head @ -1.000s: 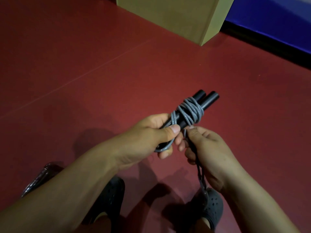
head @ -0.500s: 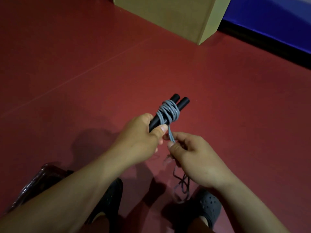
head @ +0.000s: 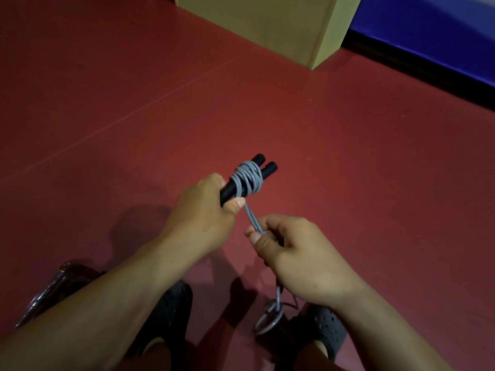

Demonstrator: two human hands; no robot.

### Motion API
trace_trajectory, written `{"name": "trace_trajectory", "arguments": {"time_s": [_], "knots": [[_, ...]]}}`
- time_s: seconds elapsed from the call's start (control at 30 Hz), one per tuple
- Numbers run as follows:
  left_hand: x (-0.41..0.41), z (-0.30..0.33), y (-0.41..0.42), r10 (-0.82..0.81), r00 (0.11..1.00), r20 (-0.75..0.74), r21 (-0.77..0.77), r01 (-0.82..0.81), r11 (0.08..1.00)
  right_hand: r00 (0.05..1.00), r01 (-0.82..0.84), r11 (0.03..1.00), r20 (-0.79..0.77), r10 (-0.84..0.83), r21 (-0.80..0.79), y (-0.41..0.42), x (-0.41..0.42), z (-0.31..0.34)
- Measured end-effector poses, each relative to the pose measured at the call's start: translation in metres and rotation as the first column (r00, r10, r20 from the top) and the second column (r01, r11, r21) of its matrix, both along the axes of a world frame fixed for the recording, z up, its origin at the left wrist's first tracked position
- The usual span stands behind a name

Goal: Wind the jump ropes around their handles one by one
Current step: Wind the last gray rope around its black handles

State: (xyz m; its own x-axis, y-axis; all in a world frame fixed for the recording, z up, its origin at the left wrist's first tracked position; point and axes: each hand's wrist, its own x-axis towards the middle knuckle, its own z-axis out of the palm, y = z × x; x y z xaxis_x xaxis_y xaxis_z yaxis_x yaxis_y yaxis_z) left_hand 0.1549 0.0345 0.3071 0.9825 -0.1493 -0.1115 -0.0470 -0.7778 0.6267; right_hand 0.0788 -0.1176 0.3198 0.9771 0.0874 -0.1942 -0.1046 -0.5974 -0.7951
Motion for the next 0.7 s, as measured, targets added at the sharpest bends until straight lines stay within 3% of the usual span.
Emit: {"name": "trace_trajectory", "arguments": {"time_s": [0.17,0.37,0.5,0.7], "knots": [[0.006,-0.005,0.007,0.030,1.000,0.008,0.069,-0.031,0.997,0.998,0.028,1.000,0.059,-0.028,-0.006,-0.005,-0.002,0.006],[-0.001,-0.007,0.003,-0.196,0.978,-0.069,0.135,0.204,0.970,0.978,0.043,0.998,0.205,-0.032,-0.050,-0.015,-0.003,0.000],[-0.002,-0.006,0.003,-0.379,0.913,-0.148,0.140,0.399,0.906,0.952,-0.015,0.973,0.294,0.084,-0.229,-0.027,-0.002,-0.001],[-0.005,-0.003,0.005,-0.536,0.776,-0.332,-0.051,0.553,0.832,0.947,0.080,0.930,0.319,0.042,-0.358,-0.042,0.001,-0.001]]}}
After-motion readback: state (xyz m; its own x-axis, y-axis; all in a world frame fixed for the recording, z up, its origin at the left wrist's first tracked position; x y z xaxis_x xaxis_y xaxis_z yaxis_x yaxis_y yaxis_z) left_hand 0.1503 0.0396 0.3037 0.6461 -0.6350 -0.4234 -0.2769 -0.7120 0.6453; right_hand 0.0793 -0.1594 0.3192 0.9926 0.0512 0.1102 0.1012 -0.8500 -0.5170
